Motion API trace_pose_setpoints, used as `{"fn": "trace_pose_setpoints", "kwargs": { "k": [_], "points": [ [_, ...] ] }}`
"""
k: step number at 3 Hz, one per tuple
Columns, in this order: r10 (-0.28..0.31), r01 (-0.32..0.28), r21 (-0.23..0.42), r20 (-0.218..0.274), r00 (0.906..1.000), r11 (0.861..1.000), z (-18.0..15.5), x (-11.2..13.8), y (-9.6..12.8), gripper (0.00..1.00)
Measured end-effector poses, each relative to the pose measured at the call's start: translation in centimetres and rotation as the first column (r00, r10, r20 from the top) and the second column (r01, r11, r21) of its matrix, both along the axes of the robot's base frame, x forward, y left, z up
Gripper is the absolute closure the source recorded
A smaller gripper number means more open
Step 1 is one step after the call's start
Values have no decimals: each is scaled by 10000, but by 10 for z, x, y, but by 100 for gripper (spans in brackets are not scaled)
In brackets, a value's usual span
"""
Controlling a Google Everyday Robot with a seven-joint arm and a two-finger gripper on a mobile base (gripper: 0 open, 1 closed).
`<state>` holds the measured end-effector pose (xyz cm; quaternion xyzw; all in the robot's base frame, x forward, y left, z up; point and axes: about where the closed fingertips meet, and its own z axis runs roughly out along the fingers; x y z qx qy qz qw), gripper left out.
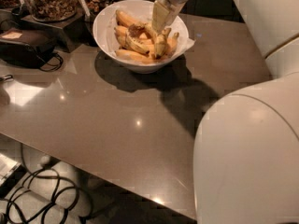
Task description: Pick banana from white bowl
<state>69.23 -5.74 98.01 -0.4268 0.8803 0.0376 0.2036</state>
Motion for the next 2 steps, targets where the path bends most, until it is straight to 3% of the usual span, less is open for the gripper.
{"fn": "trace_pose_setpoints", "kwargs": {
  "k": [2],
  "points": [
    [-510,505,-209,-207,9985,9985,-14,23,-2,51]
  ]
}}
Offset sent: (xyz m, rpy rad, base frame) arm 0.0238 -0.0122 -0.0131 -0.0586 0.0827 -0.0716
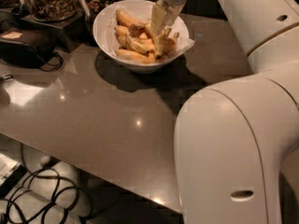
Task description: Pick banana from white bowl
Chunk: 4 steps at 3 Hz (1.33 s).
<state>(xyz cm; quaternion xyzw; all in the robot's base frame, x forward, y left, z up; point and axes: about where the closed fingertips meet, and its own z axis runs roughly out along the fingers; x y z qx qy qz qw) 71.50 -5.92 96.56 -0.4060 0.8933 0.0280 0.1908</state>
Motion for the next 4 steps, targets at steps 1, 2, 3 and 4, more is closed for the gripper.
{"fn": "trace_pose_setpoints", "kwargs": {
  "k": [1,2,3,4],
  "points": [
    [5,-7,-125,-120,9999,9999,-8,6,5,43],
    [45,-53,-264,-290,9996,9996,-18,10,10,40],
    [-112,99,-303,-411,9991,9995,-27,16,7,42],
    [-263,246,-327,-513,9983,9992,-35,22,3,42]
  ]
}}
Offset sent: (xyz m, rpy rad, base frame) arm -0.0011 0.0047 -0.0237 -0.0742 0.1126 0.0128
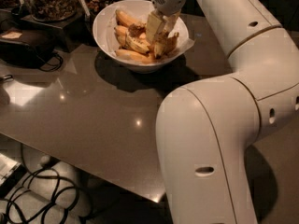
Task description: Pick banana from white bowl
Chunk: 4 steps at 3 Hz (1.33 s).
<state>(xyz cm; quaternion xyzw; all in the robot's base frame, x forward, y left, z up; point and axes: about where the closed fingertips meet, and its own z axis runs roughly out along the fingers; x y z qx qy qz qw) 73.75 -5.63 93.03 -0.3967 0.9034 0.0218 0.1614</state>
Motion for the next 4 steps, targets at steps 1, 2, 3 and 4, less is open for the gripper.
{"fn": "trace_pose_setpoints", "kwargs": {
  "k": [1,2,3,4],
  "points": [
    [-110,110,-28,-47,9999,9999,-8,4,-8,61],
    [-146,146,-33,-126,9998,9999,-12,5,-14,85],
    [-65,65,55,-31,10000,10000,-13,2,-23,100],
    [190,-197,146,455,9988,9997,4,-11,-34,100]
  ]
}}
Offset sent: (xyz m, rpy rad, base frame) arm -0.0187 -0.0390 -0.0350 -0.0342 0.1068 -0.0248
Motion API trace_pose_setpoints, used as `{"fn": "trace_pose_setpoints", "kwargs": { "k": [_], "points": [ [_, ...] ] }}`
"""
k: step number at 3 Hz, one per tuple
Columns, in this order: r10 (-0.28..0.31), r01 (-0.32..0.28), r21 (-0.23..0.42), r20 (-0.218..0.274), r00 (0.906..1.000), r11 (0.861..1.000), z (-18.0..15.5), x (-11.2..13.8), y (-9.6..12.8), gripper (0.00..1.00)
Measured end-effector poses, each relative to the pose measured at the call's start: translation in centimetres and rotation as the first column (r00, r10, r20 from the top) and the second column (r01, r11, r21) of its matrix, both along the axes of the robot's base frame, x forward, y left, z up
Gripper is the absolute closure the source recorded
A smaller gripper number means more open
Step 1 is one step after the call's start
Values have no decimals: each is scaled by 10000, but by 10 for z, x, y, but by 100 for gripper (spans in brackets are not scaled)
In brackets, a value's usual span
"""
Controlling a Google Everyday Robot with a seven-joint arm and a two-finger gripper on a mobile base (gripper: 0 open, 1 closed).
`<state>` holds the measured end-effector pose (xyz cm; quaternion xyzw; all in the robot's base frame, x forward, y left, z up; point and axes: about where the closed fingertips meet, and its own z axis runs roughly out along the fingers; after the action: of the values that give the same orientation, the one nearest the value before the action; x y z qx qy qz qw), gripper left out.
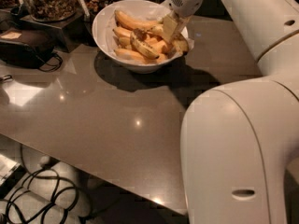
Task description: Pick banana from white bowl
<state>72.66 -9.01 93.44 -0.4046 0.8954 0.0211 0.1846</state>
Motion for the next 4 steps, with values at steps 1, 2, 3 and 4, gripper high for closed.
{"fn": "trace_pose_setpoints", "kwargs": {
  "k": [1,2,3,4],
  "points": [
    [494,-509,175,796,9956,9985,32,-24,-10,100],
    [1352,-1419,240,1830,9738,9896,66,-60,-15,100],
    [1418,-1527,521,1707,9751,9869,66,-68,-11,100],
    [1183,-1281,656,1354,9837,9896,62,-67,-12,100]
  ]
}}
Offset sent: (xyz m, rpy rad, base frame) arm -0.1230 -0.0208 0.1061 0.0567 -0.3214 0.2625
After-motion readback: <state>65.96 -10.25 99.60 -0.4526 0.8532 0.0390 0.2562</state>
